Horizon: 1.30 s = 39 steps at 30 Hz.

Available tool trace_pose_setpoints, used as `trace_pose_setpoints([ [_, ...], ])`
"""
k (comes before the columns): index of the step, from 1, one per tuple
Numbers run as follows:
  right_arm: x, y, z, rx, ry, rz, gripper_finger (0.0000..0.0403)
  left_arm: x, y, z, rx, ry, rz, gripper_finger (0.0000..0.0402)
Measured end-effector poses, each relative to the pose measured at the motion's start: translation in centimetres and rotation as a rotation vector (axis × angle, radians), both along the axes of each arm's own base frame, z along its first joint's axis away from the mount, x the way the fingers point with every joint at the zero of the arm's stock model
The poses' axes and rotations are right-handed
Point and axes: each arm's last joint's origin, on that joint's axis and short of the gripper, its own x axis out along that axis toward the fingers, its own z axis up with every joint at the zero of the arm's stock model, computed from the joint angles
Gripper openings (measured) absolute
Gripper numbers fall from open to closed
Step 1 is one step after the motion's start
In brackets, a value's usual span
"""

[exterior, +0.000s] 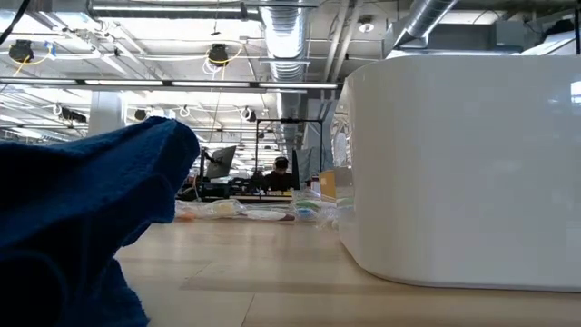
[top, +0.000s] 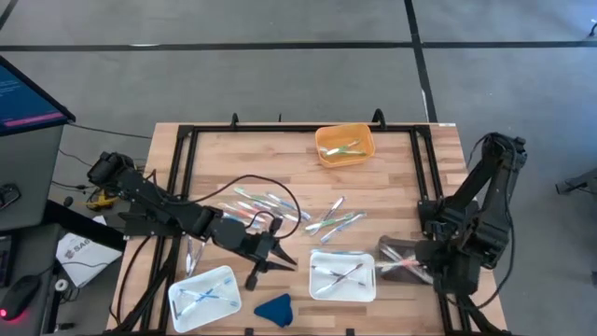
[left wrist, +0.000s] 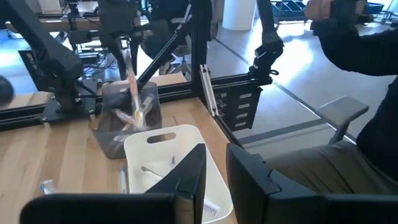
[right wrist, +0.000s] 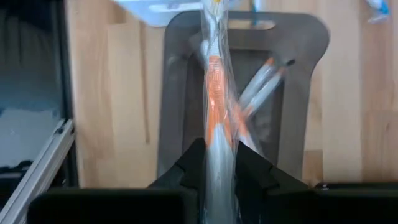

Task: Pick & Place Toothbrushes
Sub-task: Put the orange toothbrush into the black bin

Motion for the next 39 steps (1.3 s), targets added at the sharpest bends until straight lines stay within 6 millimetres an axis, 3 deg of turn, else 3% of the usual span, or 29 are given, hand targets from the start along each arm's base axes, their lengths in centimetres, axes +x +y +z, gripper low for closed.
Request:
trace_pose_setpoints([
  [5, -1.2, 0.3, 0.1, 0.009, 0.04, 0.069, 0.0046, -0.1, -0.2, 0.0, -0.009, 0.003, -0.007, 0.0057],
  [13, -1.1, 0.6, -0.8, -0.039, 0.103, 0.045, 0.0046, -0.1, -0.3, 0.0, -0.022, 0.004, -0.005, 0.0057],
  [24, -0.1, 1.0, -4.4, -0.041, 0.117, 0.105, 0.0046, -0.1, -0.3, 0.1, -0.023, -0.001, -0.001, 0.0057],
  [30, 0.4, 0.2, -6.3, -0.048, 0.172, 0.094, 0.0047, -0.1, -0.3, 0.1, -0.024, -0.004, -0.001, 0.0057],
  [39, 0.9, -1.2, -7.0, -0.098, 0.222, -0.034, 0.011, -0.1, -0.3, 0.2, -0.026, -0.008, -0.002, 0.0057],
])
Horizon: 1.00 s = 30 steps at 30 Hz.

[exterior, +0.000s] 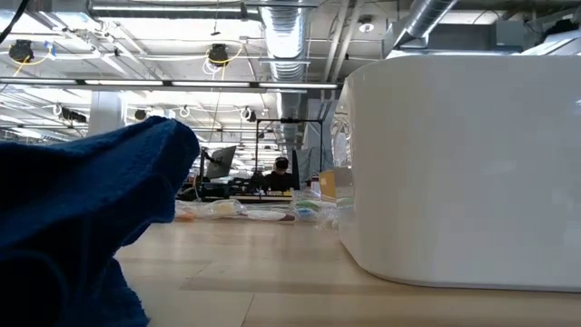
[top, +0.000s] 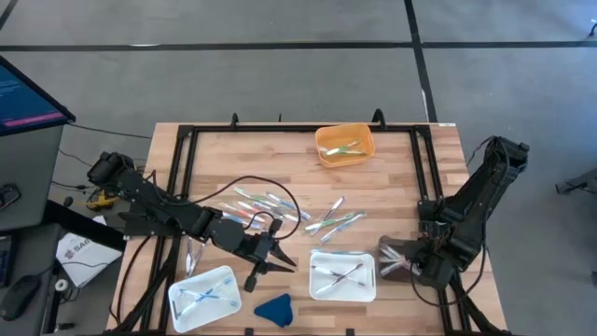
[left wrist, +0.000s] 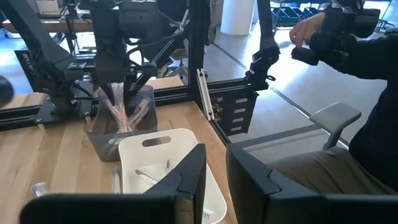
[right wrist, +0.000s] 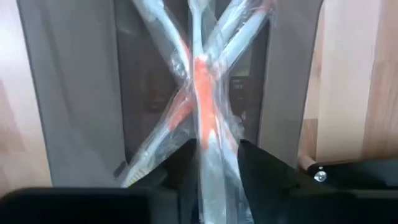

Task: Pick & Place Toothbrushes
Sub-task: Put the orange toothbrush into the black bin, then put the violet toothbrush into the right white bin

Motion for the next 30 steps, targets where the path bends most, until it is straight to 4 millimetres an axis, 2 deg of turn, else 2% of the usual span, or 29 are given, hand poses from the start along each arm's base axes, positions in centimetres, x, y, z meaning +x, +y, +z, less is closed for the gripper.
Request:
trace_pose_setpoints([
  [12, 0.35, 0.15, 0.03, 0.013, -0.046, -0.026, 0.0181, 0.0, -0.01, 0.0, 0.0, 0.001, -0.004, 0.0057],
  [16, 0.31, 0.1, 0.03, 0.01, -0.039, -0.032, 0.0189, 0.0, 0.0, 0.0, 0.0, 0.001, -0.003, 0.0057],
  [18, 0.26, 0.04, 0.03, 0.007, -0.032, -0.056, 0.0175, 0.0, 0.0, 0.0, 0.0, 0.001, -0.004, 0.0057],
  [20, 0.16, -0.22, 0.02, -0.012, -0.016, -0.086, 0.0144, -0.01, -0.01, -0.01, 0.0, 0.002, -0.003, 0.0057],
  [25, -0.1, -0.81, 0.02, -0.04, 0.065, -0.13, 0.0023, -0.09, 0.18, -0.6, 0.005, 0.012, 0.001, 0.0057],
  [26, -0.13, -0.79, 0.01, -0.033, 0.076, -0.13, 0.0013, -0.08, 0.25, -0.72, 0.006, 0.014, 0.003, 0.0057],
  [30, -0.12, -0.73, 0.01, -0.023, 0.081, -0.133, 0.0017, -0.09, 0.32, -0.85, 0.002, 0.011, 0.006, 0.0057],
])
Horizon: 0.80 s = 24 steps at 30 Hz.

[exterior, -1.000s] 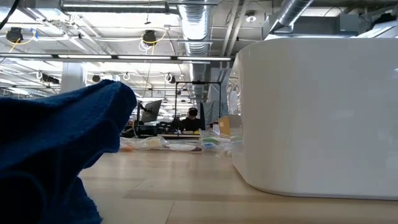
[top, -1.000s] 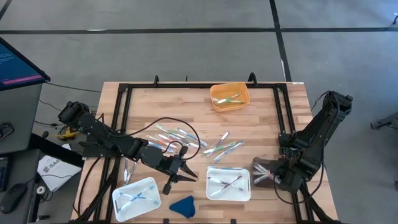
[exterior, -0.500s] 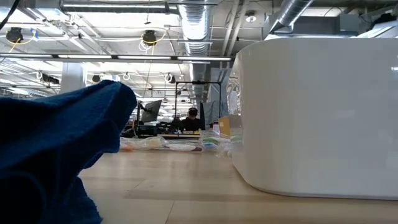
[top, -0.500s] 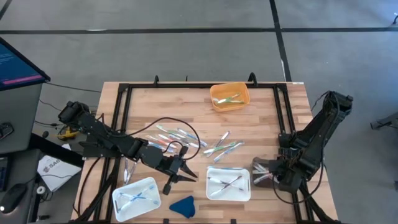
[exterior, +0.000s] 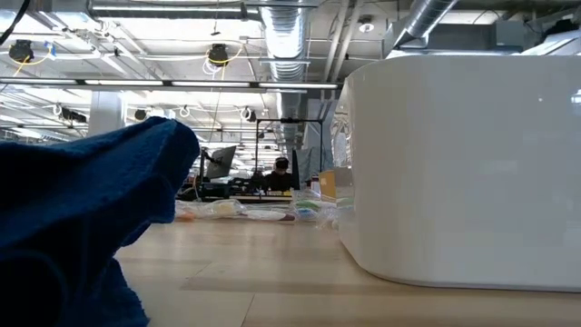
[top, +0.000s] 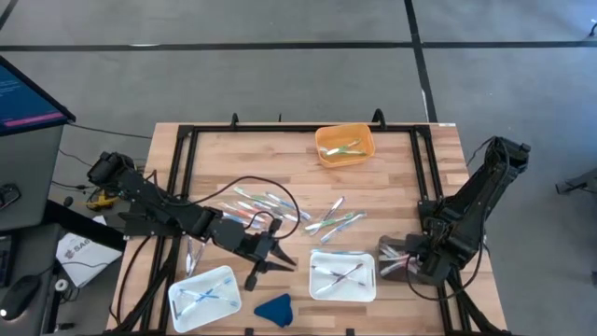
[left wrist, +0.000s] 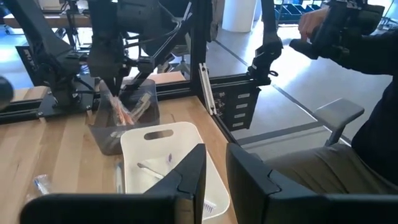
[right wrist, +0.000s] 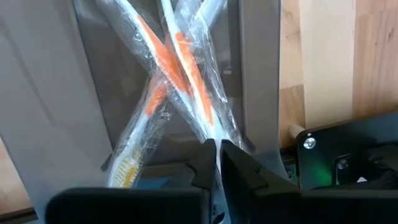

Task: Pick & Place Toothbrushes
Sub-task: Put the violet toothbrush into the right white bin

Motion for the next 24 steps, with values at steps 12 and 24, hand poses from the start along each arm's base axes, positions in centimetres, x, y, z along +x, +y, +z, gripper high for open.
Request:
trace_pose_setpoints([
  [12, 0.1, 0.3, -0.5, -0.039, 0.027, -0.019, 0.0002, 0.0, 0.0, 0.1, -0.004, -0.008, 0.003, 0.0057],
  [24, 0.4, 0.9, -1.5, -0.072, 0.049, -0.01, 0.0001, 0.0, 0.0, 0.1, -0.005, -0.008, 0.001, 0.0057],
])
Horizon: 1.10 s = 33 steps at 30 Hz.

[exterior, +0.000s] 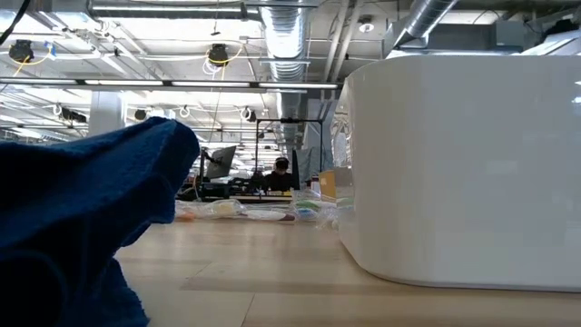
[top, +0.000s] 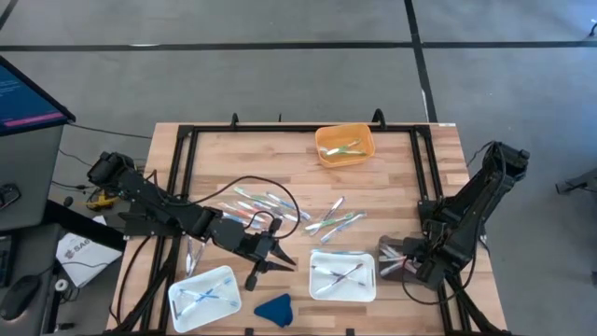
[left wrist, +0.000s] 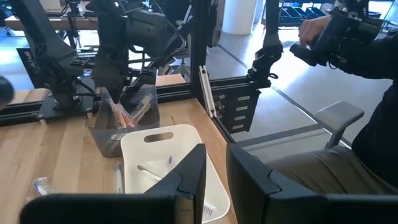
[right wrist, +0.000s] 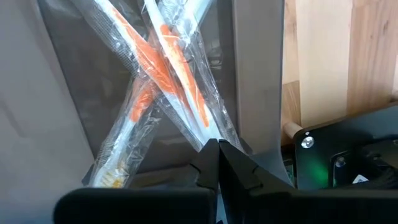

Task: Pick & Place Toothbrushes
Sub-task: Put the violet toothbrush into the right white bin

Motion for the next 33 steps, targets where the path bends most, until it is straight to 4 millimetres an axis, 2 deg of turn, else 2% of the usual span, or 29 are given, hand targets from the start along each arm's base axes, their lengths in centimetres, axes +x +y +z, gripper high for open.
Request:
trace_pose_setpoints([
  [6, 0.1, 0.0, -0.2, 0.009, -0.006, -0.004, 0.0, 0.0, 0.0, 0.0, 0.0, 0.0, -0.002, 0.0057],
  [13, -0.6, -0.8, -2.7, 0.024, 0.033, -0.016, 0.0, 0.0, 0.0, 0.0, 0.0, 0.0, -0.002, 0.0057],
  [21, -0.8, -1.2, -2.4, 0.031, 0.028, -0.032, 0.0, 0.0, 0.0, 0.0, 0.0, 0.0, -0.001, 0.0057],
  [27, -0.4, -0.7, -0.8, 0.063, -0.04, 0.006, 0.0, 0.0, 0.0, 0.0, 0.001, -0.001, 0.003, 0.0057],
  [33, 0.2, -0.5, 2.7, 0.041, -0.186, 0.088, 0.0, 0.0, 0.0, 0.0, 0.003, -0.001, 0.002, 0.0057],
])
